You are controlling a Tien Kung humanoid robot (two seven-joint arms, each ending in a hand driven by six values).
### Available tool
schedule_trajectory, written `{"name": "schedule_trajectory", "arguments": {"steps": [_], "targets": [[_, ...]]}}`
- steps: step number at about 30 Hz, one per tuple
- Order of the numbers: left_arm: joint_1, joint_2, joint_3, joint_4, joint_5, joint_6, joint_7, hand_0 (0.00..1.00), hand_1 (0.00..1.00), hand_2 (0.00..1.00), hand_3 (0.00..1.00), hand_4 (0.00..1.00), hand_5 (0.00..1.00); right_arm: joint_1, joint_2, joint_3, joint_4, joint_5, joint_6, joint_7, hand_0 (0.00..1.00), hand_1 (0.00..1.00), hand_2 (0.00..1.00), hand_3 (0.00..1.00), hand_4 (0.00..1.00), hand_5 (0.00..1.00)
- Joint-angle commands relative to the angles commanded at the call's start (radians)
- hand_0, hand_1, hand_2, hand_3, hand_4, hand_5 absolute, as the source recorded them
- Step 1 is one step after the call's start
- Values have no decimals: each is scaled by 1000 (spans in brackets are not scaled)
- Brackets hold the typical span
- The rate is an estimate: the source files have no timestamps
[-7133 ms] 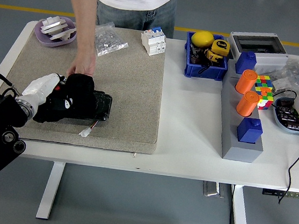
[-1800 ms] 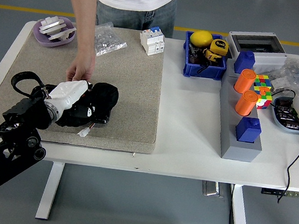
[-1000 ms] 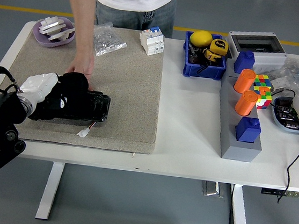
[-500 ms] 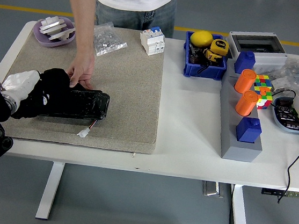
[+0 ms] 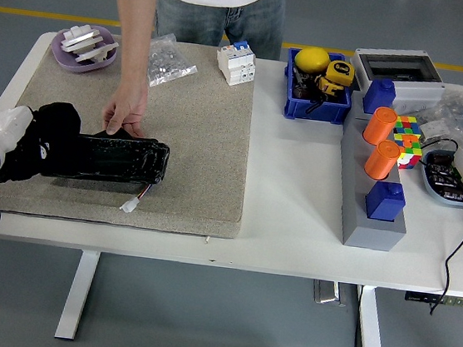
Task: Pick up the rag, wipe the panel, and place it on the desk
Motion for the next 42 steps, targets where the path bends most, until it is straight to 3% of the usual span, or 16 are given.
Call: {"name": "schedule_trajectory", "arguments": {"steps": [10,22,23,28,29,34,35,40,41,42], "targets": [[-3,3,-38,75,12,26,-30,231,262,525,476,269,2,-1,-1,3,4,-6,-1,0,753,722,718,652,998,464],[-56,8,10,211,-24,110,-127,239,271,519,478,277,2,3,2,19,11,-24,-1,-1,755,722,718,653,998,466],[-57,7,13,220,-25,114,-135,269,365,520,481,269,2,3,3,20,11,-25,-1,-1,751,722,718,653,998,466],[-60,6,22,239,-27,127,-159,269,365,520,481,269,2,3,5,30,13,-36,-2,-2,751,722,718,653,998,466],[-61,6,24,242,-26,125,-159,365,464,536,511,325,2,4,5,32,14,-37,-2,-1,751,723,718,653,998,467],[-65,8,31,246,-24,108,-159,365,464,536,511,325,2,5,6,42,15,-48,-2,-2,751,723,718,653,998,467],[-66,7,33,248,-24,105,-158,424,514,552,548,581,2,6,6,44,16,-50,-2,-2,748,722,718,653,998,467],[-69,8,41,246,-31,102,-161,424,514,552,548,581,2,8,6,47,15,-52,-4,-2,748,722,718,653,998,467],[-70,8,42,245,-35,100,-162,443,563,585,567,643,2,8,6,47,15,-51,-4,-1,746,723,718,655,998,467],[-72,8,42,246,-37,97,-162,443,563,585,567,643,2,8,5,47,15,-52,-4,-2,746,723,718,655,998,467]]}}
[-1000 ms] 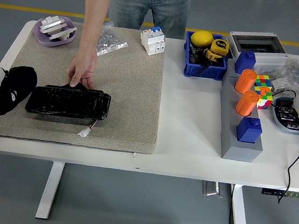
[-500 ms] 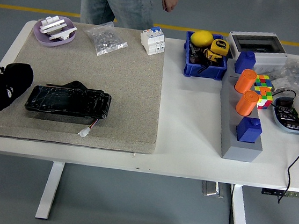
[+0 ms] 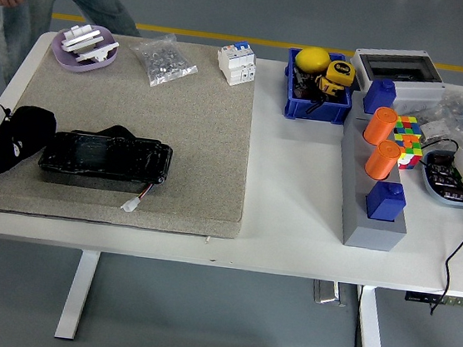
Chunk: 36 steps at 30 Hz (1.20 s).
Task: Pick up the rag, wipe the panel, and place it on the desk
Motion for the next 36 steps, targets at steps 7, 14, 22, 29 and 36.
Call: {"name": "schedule_trajectory", "arguments": {"steps": [7,14,22,29,36], "targets": [[-3,2,0,-5,3,-21,9,473,676,636,591,812,2,1,1,5,0,-4,-1,0,744,720,718,653,998,467],[-6,10,-2,-23,0,-45,22,489,681,660,598,828,2,1,0,5,-1,-2,-2,0,743,719,718,656,998,466],[-10,26,-7,-58,-4,-75,46,494,679,673,612,829,2,1,-1,6,0,-2,-3,0,743,719,718,656,998,463],[-14,38,-13,-77,-46,-97,52,488,675,690,624,854,2,1,-1,7,0,-3,-4,-1,741,719,717,656,998,461],[-17,52,-22,-86,-71,-103,49,484,673,696,625,866,2,1,-2,4,1,-4,-5,-1,741,719,718,656,998,460]]}}
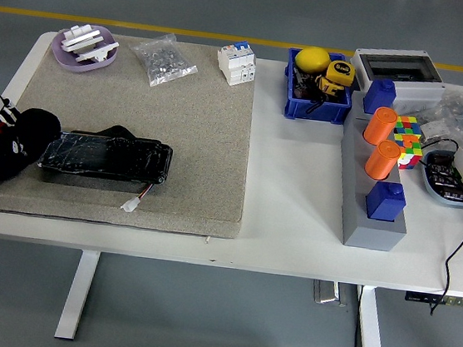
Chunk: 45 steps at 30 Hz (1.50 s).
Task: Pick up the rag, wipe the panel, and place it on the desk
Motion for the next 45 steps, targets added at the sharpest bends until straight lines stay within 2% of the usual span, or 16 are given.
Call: {"name": "schedule_trajectory", "arguments": {"steps": [6,16,23,26,28,29,31,35,37,42,45], "targets": [[0,8,-11,-1,-52,-9,-11,480,672,698,627,868,2,0,-1,-1,0,-9,-1,-2,743,719,717,657,998,461],[2,19,-57,-26,-58,-10,-12,479,671,704,631,873,5,-2,-2,-6,0,-19,-1,-4,742,719,716,655,998,460],[24,18,-108,-33,-129,27,-59,470,657,695,626,876,32,0,-2,-20,-4,-9,0,-4,741,719,717,654,998,459],[37,15,-144,-33,-196,62,-113,470,657,695,626,876,32,-2,0,-13,-6,-7,0,-4,741,719,717,654,998,459],[51,9,-177,-26,-258,101,-167,470,657,695,626,876,32,-4,1,-13,-9,-5,0,-4,741,719,717,654,998,459],[57,6,-191,-21,-292,114,-193,472,642,646,601,829,105,-5,2,-11,-10,-5,0,-4,741,718,717,654,998,458],[70,-3,-219,-12,-358,131,-244,472,642,646,601,829,105,-7,3,-8,-11,-6,1,-4,741,718,717,654,998,458],[92,-28,-275,5,-525,131,-352,481,634,622,592,816,115,-11,7,-4,-11,-8,2,-5,742,719,717,654,998,459],[100,-42,-297,7,-609,121,-389,481,634,622,592,816,115,-14,8,0,-11,-10,1,-5,742,719,717,654,998,459],[104,-81,-331,11,-805,130,-426,479,609,610,585,784,114,-21,13,16,-9,-19,2,-5,742,718,717,654,998,459],[103,-97,-340,6,-835,133,-430,479,609,610,585,784,114,-23,18,37,-9,-29,2,-5,742,718,717,654,998,459]]}}
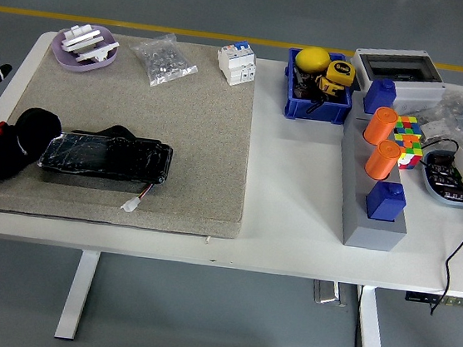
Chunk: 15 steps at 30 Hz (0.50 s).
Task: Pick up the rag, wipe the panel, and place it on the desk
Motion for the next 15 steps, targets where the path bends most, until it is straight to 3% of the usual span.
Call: {"name": "schedule_trajectory", "arguments": {"steps": [15], "targets": [[6,-80,-76,-80,-19,1,-23,479,609,603,583,802,136,-17,15,-12,0,19,7,-6,744,719,717,654,998,464]]}}
